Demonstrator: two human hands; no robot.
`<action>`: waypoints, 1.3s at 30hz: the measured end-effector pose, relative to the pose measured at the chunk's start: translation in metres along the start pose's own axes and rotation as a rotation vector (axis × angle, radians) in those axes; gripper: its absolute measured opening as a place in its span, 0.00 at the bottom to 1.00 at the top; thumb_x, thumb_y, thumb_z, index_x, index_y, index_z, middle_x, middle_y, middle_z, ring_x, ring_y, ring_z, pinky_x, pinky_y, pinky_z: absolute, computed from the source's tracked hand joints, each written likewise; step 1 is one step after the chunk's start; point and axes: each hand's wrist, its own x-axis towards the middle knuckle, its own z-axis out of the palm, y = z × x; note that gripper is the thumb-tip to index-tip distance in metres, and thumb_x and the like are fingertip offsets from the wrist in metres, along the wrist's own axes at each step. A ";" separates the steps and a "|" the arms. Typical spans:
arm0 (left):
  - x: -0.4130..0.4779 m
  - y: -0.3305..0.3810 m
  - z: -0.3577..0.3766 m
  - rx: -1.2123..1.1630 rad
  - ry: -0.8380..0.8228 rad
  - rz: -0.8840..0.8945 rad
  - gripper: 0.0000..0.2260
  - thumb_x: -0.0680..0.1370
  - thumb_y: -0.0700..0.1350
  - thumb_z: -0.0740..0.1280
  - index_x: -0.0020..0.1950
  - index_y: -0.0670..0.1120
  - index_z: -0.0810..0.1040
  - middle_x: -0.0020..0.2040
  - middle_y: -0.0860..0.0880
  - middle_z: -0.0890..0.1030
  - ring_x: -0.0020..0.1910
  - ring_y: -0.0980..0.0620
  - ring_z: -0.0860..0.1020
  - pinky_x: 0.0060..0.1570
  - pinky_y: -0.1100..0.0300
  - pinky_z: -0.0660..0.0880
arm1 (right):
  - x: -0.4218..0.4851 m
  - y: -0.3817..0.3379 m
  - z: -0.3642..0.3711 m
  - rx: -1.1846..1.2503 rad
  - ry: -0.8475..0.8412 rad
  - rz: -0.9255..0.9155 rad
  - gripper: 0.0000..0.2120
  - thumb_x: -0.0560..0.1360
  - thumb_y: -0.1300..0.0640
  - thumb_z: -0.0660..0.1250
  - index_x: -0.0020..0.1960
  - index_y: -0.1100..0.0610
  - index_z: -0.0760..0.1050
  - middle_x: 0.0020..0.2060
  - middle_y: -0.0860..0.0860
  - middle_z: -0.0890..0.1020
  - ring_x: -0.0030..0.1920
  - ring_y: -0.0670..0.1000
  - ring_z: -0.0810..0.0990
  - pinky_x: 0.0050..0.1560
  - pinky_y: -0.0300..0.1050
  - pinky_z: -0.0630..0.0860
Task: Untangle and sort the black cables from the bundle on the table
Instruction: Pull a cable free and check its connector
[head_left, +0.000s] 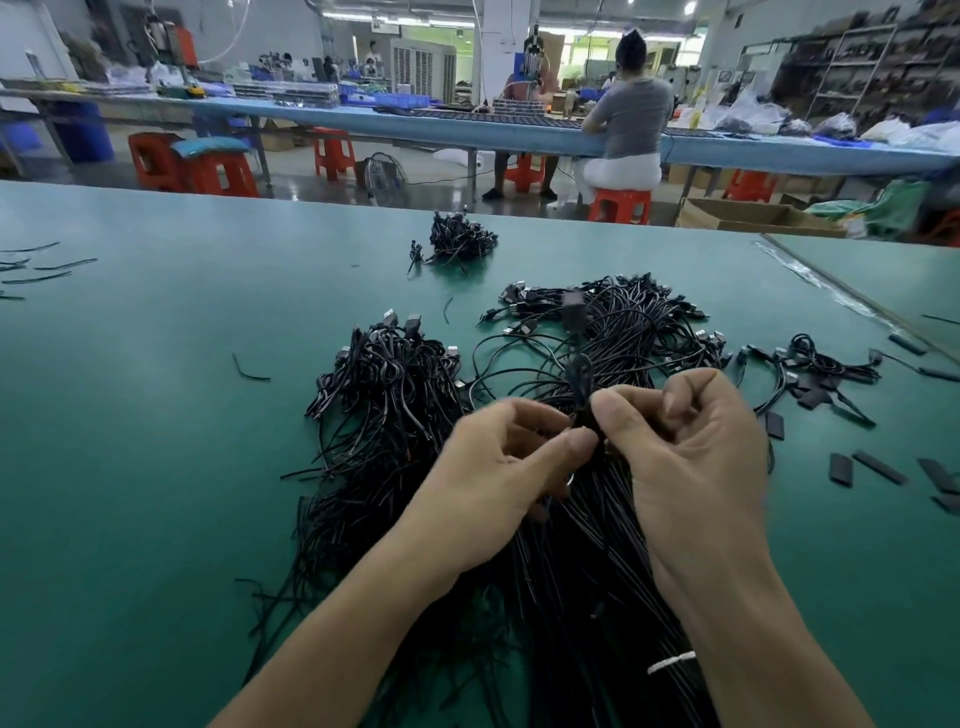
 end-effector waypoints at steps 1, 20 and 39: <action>0.000 -0.001 0.002 -0.011 -0.064 0.001 0.15 0.73 0.56 0.72 0.52 0.48 0.81 0.40 0.50 0.85 0.39 0.54 0.82 0.37 0.61 0.79 | -0.001 0.000 0.001 -0.009 -0.003 0.000 0.20 0.74 0.70 0.70 0.39 0.52 0.62 0.35 0.51 0.84 0.34 0.45 0.78 0.36 0.36 0.77; 0.014 0.003 -0.035 0.517 0.513 0.304 0.06 0.75 0.47 0.74 0.41 0.57 0.82 0.31 0.63 0.80 0.33 0.65 0.79 0.34 0.74 0.71 | 0.001 0.011 -0.008 -0.260 -0.128 0.409 0.03 0.78 0.54 0.68 0.47 0.52 0.78 0.39 0.50 0.87 0.35 0.44 0.81 0.36 0.41 0.75; 0.029 -0.004 -0.051 0.952 0.771 0.107 0.15 0.79 0.54 0.67 0.65 0.53 0.79 0.60 0.49 0.75 0.59 0.45 0.73 0.54 0.48 0.71 | -0.026 0.041 0.004 -1.200 -0.364 0.016 0.08 0.81 0.58 0.61 0.57 0.50 0.76 0.51 0.45 0.77 0.52 0.46 0.76 0.49 0.36 0.73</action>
